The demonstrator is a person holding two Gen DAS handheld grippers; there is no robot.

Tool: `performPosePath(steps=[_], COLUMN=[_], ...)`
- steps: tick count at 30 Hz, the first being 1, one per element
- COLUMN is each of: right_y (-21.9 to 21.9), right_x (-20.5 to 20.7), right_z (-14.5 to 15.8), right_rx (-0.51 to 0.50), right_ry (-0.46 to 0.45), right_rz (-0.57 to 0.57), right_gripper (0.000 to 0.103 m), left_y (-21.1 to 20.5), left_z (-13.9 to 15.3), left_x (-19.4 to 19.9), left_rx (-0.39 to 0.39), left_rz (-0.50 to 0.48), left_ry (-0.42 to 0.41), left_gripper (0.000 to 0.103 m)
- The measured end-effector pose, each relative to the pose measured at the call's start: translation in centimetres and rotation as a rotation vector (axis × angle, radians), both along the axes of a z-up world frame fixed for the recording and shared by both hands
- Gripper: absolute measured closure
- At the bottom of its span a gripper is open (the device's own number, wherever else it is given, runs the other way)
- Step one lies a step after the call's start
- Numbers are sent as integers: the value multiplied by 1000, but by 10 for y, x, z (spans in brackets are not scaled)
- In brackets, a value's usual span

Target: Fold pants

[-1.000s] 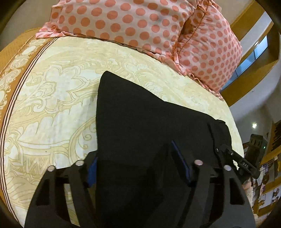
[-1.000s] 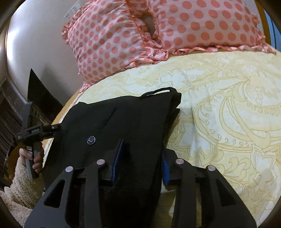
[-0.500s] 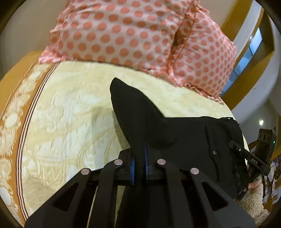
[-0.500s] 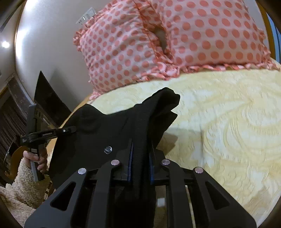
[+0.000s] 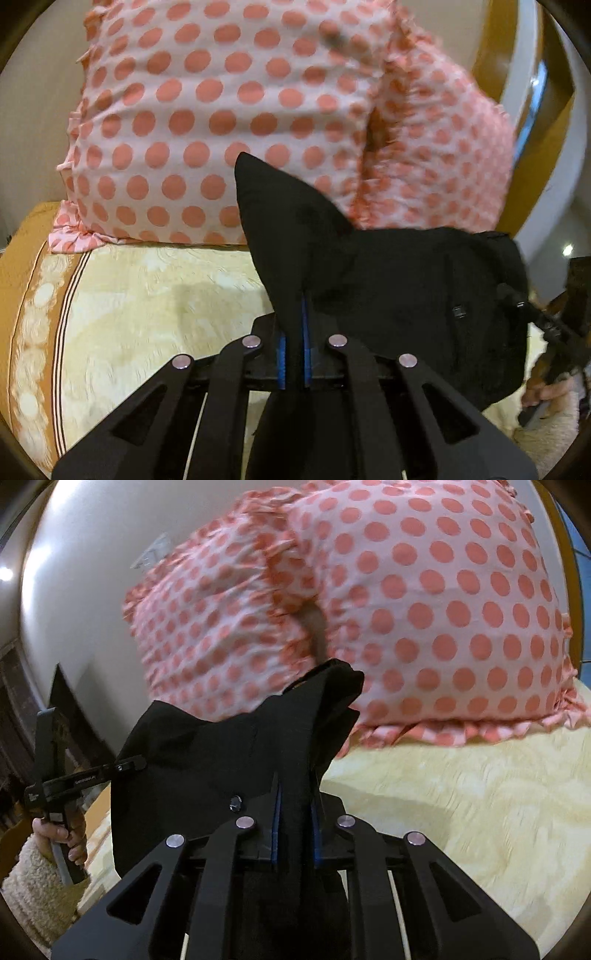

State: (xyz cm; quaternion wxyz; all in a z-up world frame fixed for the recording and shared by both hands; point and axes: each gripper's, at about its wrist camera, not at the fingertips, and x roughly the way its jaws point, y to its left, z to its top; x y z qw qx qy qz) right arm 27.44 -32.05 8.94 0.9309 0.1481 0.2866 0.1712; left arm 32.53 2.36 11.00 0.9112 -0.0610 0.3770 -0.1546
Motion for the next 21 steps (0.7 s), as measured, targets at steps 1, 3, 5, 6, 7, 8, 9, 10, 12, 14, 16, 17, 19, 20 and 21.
performPosePath(steps=[1, 3, 5, 6, 7, 8, 9, 10, 12, 14, 16, 17, 19, 20, 21], right_y=[-2, -4, -3, -2, -3, -2, 0, 1, -1, -1, 4, 14, 33, 44, 51], right_x=[10, 33, 43, 43, 43, 42, 42, 40, 23, -4, -23, -32, -38, -42, -44], right_z=[-8, -36, -55, -60, -61, -59, -58, -55, -43, -25, -16, -14, -17, -20, -24], right_rx=[-2, -28, -47, -48, -49, -76, -112, -163, -261, -270, -243, -239, -277, -311, -336], right_ry=[37, 152, 218, 227, 225, 229, 235, 241, 180, 72, 25, 23, 32, 37, 44], right_rz=[-12, -45, -72, -82, -92, -112, -133, -164, -246, -284, -226, -172, -113, -84, -66], right_gripper=[91, 91, 90, 89, 87, 75, 66, 45, 37, 37, 37, 37, 37, 37, 37], left_y=[0, 1, 0, 0, 0, 1, 1, 2, 5, 5, 1, -6, -25, -31, -38], left_z=[-10, -31, -54, -65, -71, -73, -72, -69, -59, -39, -27, -22, -20, -21, -25], left_x=[12, 28, 41, 44, 46, 46, 45, 43, 31, 4, -16, -30, -52, -57, -61], left_rx=[3, -4, 25, 43, 46, 45, 47, 49, 64, 83, 61, 37, 12, 10, 10], left_rz=[8, 21, 50, 68, 77, 95, 101, 107, 125, 144, 117, 66, -26, -53, -83], left_ry=[41, 119, 172, 189, 198, 184, 181, 179, 137, 43, -15, -29, -15, -6, 13], left_gripper=[97, 96, 93, 85, 78, 76, 73, 71, 62, 33, 21, 20, 16, 16, 15])
